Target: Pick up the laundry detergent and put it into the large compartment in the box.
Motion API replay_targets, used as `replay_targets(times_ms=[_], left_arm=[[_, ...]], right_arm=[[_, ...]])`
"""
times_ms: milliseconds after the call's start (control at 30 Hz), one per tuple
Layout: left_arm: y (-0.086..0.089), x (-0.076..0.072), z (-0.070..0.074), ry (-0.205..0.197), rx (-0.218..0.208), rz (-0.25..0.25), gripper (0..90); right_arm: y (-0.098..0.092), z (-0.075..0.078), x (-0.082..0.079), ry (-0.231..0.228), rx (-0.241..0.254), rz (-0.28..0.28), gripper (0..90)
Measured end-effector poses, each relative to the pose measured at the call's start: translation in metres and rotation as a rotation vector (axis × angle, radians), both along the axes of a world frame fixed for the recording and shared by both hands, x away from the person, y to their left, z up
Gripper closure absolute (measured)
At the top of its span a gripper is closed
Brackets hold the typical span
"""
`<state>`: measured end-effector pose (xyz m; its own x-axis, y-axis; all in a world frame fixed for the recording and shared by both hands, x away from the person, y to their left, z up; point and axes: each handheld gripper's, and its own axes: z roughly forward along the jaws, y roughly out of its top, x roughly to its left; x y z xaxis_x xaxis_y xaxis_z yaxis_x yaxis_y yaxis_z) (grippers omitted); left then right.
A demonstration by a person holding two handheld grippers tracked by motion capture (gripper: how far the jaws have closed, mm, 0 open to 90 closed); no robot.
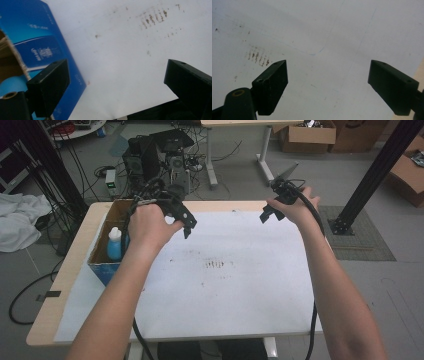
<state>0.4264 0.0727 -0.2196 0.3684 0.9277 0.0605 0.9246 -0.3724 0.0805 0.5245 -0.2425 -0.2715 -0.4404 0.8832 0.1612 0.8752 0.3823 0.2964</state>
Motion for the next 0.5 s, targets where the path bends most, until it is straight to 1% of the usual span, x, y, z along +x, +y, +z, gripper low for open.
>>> replay_targets(times_ms=[67,167,233,367,500], left_arm=[[-0.007,0.001,-0.005,0.010,0.008,-0.014,6.4],[-0.015,0.001,-0.010,0.010,0.018,-0.027,6.1],[-0.018,0.002,-0.013,0.011,0.017,-0.034,6.1],[-0.023,0.003,-0.015,0.015,0.019,-0.042,5.8],[-0.026,0.003,-0.016,0.015,0.014,-0.048,5.8]], right_arm=[[0.000,0.000,0.000,0.001,0.003,-0.002,16.5],[-0.001,0.000,0.000,-0.001,0.000,0.005,16.5],[-0.002,-0.001,0.001,0.001,0.002,0.005,16.5],[-0.003,-0.001,0.001,0.009,0.002,-0.003,16.5],[-0.005,-0.001,0.000,0.004,0.000,-0.006,16.5]])
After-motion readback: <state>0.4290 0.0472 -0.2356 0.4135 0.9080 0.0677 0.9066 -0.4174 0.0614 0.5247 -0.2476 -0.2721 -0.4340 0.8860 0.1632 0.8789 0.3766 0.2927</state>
